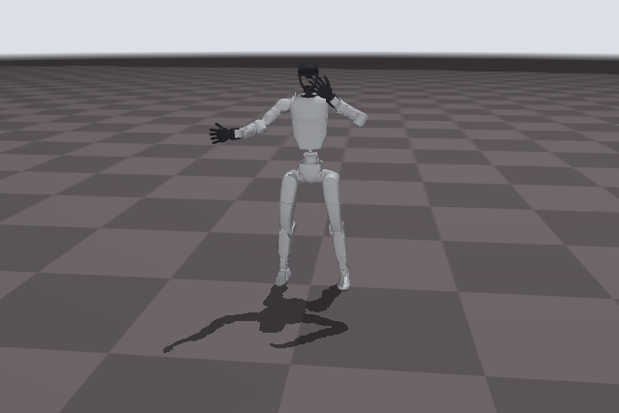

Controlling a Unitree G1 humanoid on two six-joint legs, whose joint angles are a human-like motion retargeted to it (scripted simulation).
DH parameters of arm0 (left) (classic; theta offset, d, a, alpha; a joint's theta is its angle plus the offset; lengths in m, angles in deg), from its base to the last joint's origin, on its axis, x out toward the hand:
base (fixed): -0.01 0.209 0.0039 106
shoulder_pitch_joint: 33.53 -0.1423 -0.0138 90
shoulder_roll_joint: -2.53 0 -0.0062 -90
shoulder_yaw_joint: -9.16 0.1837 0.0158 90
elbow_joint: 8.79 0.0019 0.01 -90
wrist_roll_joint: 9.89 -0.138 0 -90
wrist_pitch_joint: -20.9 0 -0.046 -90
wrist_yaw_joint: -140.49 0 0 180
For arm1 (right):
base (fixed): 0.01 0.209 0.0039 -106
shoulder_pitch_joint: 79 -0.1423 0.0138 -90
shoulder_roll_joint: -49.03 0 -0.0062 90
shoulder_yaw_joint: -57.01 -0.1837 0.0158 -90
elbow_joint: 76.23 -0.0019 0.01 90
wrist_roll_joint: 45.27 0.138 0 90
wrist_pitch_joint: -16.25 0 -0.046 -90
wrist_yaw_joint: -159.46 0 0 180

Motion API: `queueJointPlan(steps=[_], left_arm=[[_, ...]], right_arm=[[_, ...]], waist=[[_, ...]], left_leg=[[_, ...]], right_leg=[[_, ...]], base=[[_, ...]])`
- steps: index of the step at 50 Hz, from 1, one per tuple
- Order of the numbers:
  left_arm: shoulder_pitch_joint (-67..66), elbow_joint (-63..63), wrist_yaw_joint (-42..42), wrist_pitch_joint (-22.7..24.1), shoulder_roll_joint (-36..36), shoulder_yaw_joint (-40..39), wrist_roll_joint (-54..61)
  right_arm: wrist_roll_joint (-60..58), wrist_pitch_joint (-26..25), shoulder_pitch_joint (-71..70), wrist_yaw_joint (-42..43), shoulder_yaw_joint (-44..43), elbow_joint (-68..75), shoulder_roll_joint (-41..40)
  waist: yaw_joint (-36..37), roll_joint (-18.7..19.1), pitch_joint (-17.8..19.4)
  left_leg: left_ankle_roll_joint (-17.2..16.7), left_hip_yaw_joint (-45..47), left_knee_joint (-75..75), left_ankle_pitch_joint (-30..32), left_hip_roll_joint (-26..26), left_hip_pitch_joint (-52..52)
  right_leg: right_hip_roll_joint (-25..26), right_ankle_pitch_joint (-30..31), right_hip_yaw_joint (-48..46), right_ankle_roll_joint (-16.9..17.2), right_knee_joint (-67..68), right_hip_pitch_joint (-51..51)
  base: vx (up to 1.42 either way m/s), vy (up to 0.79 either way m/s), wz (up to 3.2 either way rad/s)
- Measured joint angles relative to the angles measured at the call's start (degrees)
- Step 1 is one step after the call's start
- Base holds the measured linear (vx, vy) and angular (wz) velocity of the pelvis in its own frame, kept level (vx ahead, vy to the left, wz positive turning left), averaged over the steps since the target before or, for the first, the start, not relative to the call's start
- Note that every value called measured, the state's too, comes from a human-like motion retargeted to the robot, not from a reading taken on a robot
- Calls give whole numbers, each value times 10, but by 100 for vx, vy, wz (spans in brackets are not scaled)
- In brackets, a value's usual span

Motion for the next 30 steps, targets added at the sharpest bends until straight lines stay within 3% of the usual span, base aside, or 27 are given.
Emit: queueJointPlan(steps=[3,5,6,11,15,20,23,25,30], left_arm=[[6,-70,20,-10,45,36,-58],[-34,-59,38,-23,79,18,-117],[-70,-35,20,-18,89,-5,-128],[-260,175,-33,-24,79,-161,-160],[-335,412,-79,-50,40,-243,-188],[-323,714,-140,-85,-1,-282,-78],[-307,773,-224,-87,-12,-321,-21],[-305,735,-242,-72,-6,-325,-10],[-285,462,-151,-42,56,-228,22]], right_arm=[[-17,33,-26,-52,71,-258,18],[-46,23,-49,-166,120,-422,51],[-37,36,-68,-145,149,-499,63],[-15,62,-192,-173,297,-824,118],[-16,77,-245,-192,342,-940,147],[-62,85,-129,-104,246,-813,224],[-72,69,-15,-48,151,-634,234],[-67,55,50,-22,94,-487,225],[42,-23,105,-4,4,-30,182]], waist=[[-16,9,-1],[-26,13,-2],[-31,16,-2],[-47,28,2],[-59,35,3],[-77,42,9],[-78,37,12],[-71,28,14],[-21,-7,18]], left_leg=[[-4,7,2,-4,1,4],[-4,10,4,-5,-2,6],[-5,10,4,-6,-3,7],[-6,10,6,-8,-8,9],[-5,6,9,-7,-9,8],[-2,-1,10,-5,-10,9],[0,-5,9,-3,-9,10],[-1,-7,7,-3,-9,12],[-6,-14,0,-1,-7,12]], right_leg=[[1,-1,7,0,0,1],[-2,-4,10,0,1,2],[-3,-4,11,0,1,3],[-9,-9,12,-3,1,7],[-10,-13,7,-6,1,10],[-12,-20,-5,-7,3,16],[-12,-21,-11,-8,4,19],[-12,-20,-14,-6,3,21],[-10,-12,-22,0,-1,25]], base=[[1,1,-14],[0,0,0],[0,0,0],[0,0,0],[0,0,0],[0,0,0],[0,0,0],[0,0,0],[0,0,0]])
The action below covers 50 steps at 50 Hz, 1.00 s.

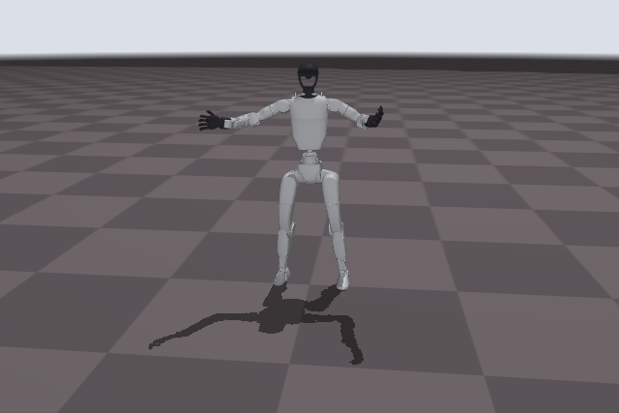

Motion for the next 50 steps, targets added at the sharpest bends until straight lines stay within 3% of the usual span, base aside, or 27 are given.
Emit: queueJointPlan(steps=[3,5,9,12,15,17,18,20,22,26,30,33,35,39,43,47,50], left_arm=[[51,-178,74,4,45,62,8],[94,-288,111,11,67,98,-9],[148,-472,164,22,62,165,-32],[165,-518,185,24,63,190,-104],[142,-438,158,33,88,160,-228],[105,-328,142,23,103,127,-289],[86,-266,106,26,105,113,-292],[58,-123,93,8,103,89,-313],[45,28,57,-17,85,73,-296],[53,299,7,-55,32,31,-162],[63,378,-89,-50,-10,-35,-53],[43,253,-72,-31,-16,-32,-34],[31,115,-35,-20,-2,2,-4],[78,-168,93,-3,60,108,28],[227,-391,206,3,91,256,-4],[326,-505,251,7,81,352,-42],[300,-473,230,22,101,328,-99]], right_arm=[[16,-50,-14,3,-53,220,-3],[9,-53,-16,0,-81,295,-3],[48,-33,-8,-39,-91,259,-28],[68,-10,-5,-85,-63,142,-46],[85,27,-11,-118,-6,-47,-48],[-12,20,-35,-169,54,-178,-9],[46,53,-60,-138,86,-266,-8],[-109,58,-142,-147,163,-393,46],[3,77,-240,-128,260,-564,38],[5,100,-464,-133,438,-791,5],[-33,102,-535,-120,497,-879,-19],[-75,98,-444,-93,451,-825,28],[-92,93,-316,-82,357,-746,55],[-70,69,-118,-96,195,-491,47],[-82,1,-74,-126,150,-192,31],[-138,-24,-82,-127,141,-56,31],[-82,2,-65,-132,109,-114,30]], waist=[[26,-16,1],[37,-25,3],[41,-32,4],[38,-32,5],[26,-27,6],[16,-21,5],[9,-17,5],[-4,-9,3],[-24,-1,1],[-57,18,-3],[-75,30,-2],[-72,31,4],[-61,25,5],[-40,6,-1],[-18,-9,-10],[-8,-17,-16],[-9,-20,-18]], left_leg=[[-4,-5,-2,1,6,-4],[-5,-8,-1,1,9,-7],[-8,-9,1,0,14,-11],[-10,-5,3,-3,16,-11],[-11,1,7,-6,16,-9],[-8,6,9,-6,13,-7],[-8,8,9,-7,12,-7],[-4,12,10,-6,8,-6],[-4,13,13,-7,5,-8],[-3,13,16,-6,5,-13],[1,8,17,-3,4,-17],[4,2,15,-2,2,-17],[5,-2,13,-1,0,-15],[0,-10,8,-1,2,-15],[-8,-13,7,-2,12,-18],[-11,-12,6,-3,18,-19],[-12,-9,8,-5,18,-19]], right_leg=[[7,5,-4,0,-2,-2],[10,6,-6,0,-2,-3],[16,9,-5,0,-2,-6],[18,9,-1,0,-2,-8],[17,8,5,0,-2,-7],[14,6,10,0,0,-9],[14,6,12,0,-1,-8],[8,2,16,0,2,-11],[6,2,18,-1,2,-11],[6,-2,18,-9,4,-16],[5,-5,13,-14,6,-17],[2,-5,6,-11,6,-14],[1,-4,1,-7,6,-11],[2,0,-8,0,3,-7],[13,5,-12,0,0,-8],[20,7,-11,0,-1,-10],[19,6,-9,0,-1,-9]], base=[[0,-2,4],[0,0,0],[0,0,0],[0,0,0],[0,1,-6],[0,3,-20],[0,0,0],[0,0,0],[0,0,0],[0,0,0],[0,0,0],[0,1,19],[0,0,19],[0,0,10],[0,0,0],[0,0,0],[0,0,0]])
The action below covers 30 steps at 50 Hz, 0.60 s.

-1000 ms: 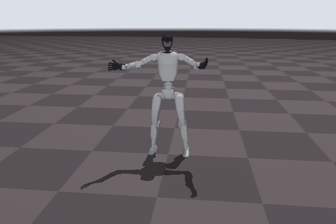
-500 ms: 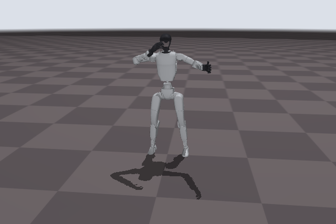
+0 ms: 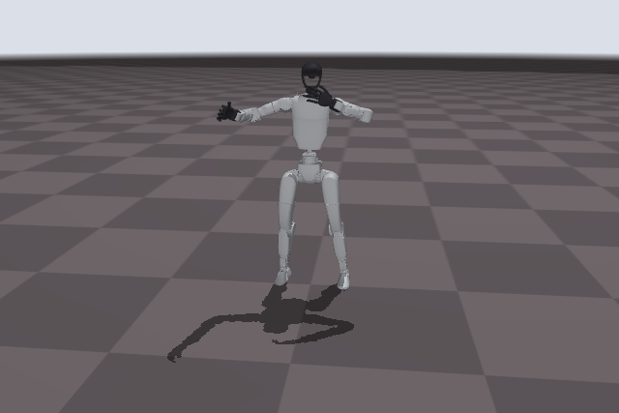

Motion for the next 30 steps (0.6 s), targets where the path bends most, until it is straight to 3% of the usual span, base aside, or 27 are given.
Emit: queueJointPlan(steps=[4,6,11,15,18,21,25,30], left_arm=[[-109,207,-61,0,26,-115,-81],[-145,347,-109,-10,23,-159,-85],[-142,738,-197,-58,-10,-220,-36],[-98,927,-300,-66,-26,-280,33],[-84,885,-314,-51,-17,-285,40],[-84,707,-260,-27,4,-225,77],[-16,409,-141,6,70,-78,106],[199,71,-33,37,84,162,98]], right_arm=[[-39,23,-9,-18,-5,-207,46],[24,65,-52,12,25,-356,54],[91,118,-316,27,213,-685,43],[82,119,-495,27,339,-791,-4],[50,119,-504,60,380,-746,29],[33,118,-437,86,378,-614,92],[44,71,-332,54,323,-341,130],[-20,-44,-330,1,305,47,122]], waist=[[-9,11,-2],[-18,19,-3],[-54,42,-6],[-80,59,-9],[-83,65,-7],[-68,63,-6],[-41,52,-11],[-9,35,-13]], left_leg=[[3,5,4,-1,-3,3],[3,8,6,-3,-5,5],[6,10,10,-2,-12,4],[6,10,12,0,-12,-1],[7,8,11,2,-12,-3],[7,6,7,4,-12,-3],[-2,7,2,5,-1,-7],[-10,10,-5,6,7,-10]], right_leg=[[-4,-4,5,0,2,2],[-6,-6,8,0,2,3],[-14,-12,11,-2,4,2],[-14,-14,12,-7,5,-2],[-14,-12,9,-6,5,-3],[-14,-9,5,-1,2,-3],[-2,0,3,0,-3,-7],[7,9,5,0,-5,-14]], base=[[0,0,0],[0,0,0],[0,0,0],[0,0,0],[0,0,0],[0,0,0],[0,0,0],[0,0,0]])
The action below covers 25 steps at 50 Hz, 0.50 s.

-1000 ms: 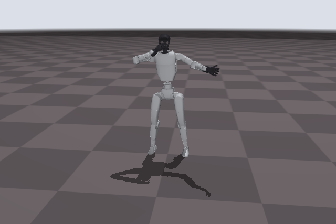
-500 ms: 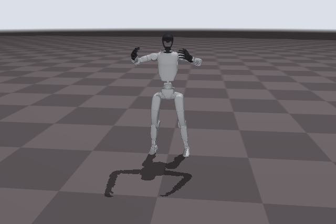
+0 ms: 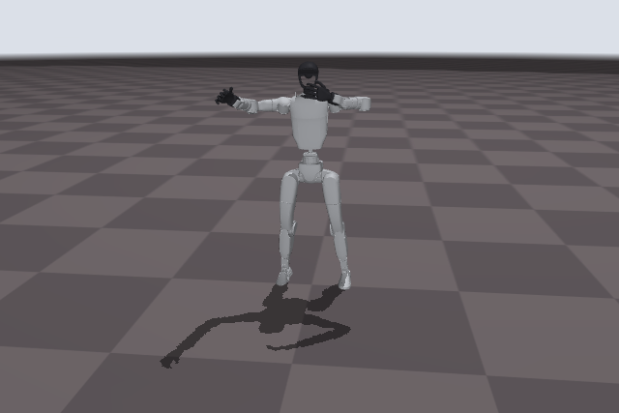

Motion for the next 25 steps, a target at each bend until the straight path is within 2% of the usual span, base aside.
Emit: queueJointPlan(steps=[3,5,7,10,12,15,18,20,22,25], left_arm=[[62,-113,15,13,-11,63,-51],[64,-131,2,25,4,66,-101],[21,-94,-35,36,36,35,-152],[-74,42,-63,19,67,-42,-180],[-150,169,-96,0,61,-114,-157],[-207,390,-120,-53,44,-178,-157],[-228,630,-158,-97,13,-233,-161],[-232,770,-194,-113,-12,-289,-150],[-233,852,-235,-114,-28,-355,-133],[-257,857,-274,-97,-37,-426,-109]], right_arm=[[0,-12,1,2,-24,78,-5],[41,11,20,6,-49,40,-5],[85,46,65,9,-83,-74,-2],[59,73,103,-42,-105,-278,21],[164,121,96,-2,-92,-451,10],[199,149,8,-12,-17,-666,-7],[153,158,-133,0,88,-815,-58],[48,146,-205,27,129,-856,-84],[-49,132,-215,71,134,-840,-72],[-98,127,-145,144,103,-733,-11]], waist=[[10,-4,2],[11,-7,6],[7,-10,11],[7,-12,13],[2,-8,13],[-9,-3,12],[-35,6,11],[-54,14,14],[-65,22,17],[-71,30,22]], left_leg=[[-2,3,0,0,3,-1],[-3,4,1,-1,4,-1],[-3,5,3,-3,3,1],[0,7,6,-4,-1,3],[1,7,9,-6,-3,4],[5,5,13,-7,-8,4],[11,-1,15,-6,-16,2],[15,-5,16,-5,-21,1],[18,-7,16,-3,-22,2],[19,-7,14,-2,-22,5]], right_leg=[[4,3,3,0,-1,-3],[4,3,6,0,-1,-3],[3,2,7,0,0,-1],[-1,-2,10,0,1,1],[-3,-4,10,0,1,4],[-9,-9,9,0,2,6],[-18,-15,4,0,6,7],[-23,-18,1,0,9,8],[-24,-20,0,-2,11,9],[-24,-20,-2,-2,11,11]], base=[[0,0,0],[0,0,0],[0,0,0],[0,0,0],[0,0,0],[0,0,0],[0,0,0],[0,0,0],[0,0,0],[0,0,0]])
